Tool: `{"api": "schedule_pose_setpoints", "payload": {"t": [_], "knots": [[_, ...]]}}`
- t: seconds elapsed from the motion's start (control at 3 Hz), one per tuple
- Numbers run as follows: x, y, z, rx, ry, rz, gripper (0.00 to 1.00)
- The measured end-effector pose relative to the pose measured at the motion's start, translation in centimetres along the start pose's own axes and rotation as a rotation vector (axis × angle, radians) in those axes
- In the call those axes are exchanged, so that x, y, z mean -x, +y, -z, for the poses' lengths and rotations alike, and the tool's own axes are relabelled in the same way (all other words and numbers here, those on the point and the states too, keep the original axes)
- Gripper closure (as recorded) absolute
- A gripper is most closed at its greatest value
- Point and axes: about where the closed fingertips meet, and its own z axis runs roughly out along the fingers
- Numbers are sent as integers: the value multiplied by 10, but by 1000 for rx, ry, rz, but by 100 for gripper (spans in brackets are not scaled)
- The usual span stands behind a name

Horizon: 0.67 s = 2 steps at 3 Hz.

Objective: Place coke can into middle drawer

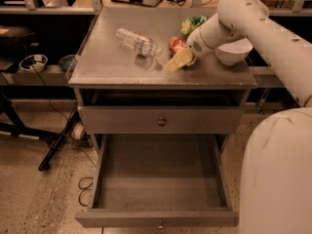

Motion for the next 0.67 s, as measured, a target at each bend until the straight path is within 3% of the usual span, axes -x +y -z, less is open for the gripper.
{"api": "schedule_pose_setpoints", "payload": {"t": [0.67], "knots": [[0, 0, 0, 0, 0, 0, 50]]}}
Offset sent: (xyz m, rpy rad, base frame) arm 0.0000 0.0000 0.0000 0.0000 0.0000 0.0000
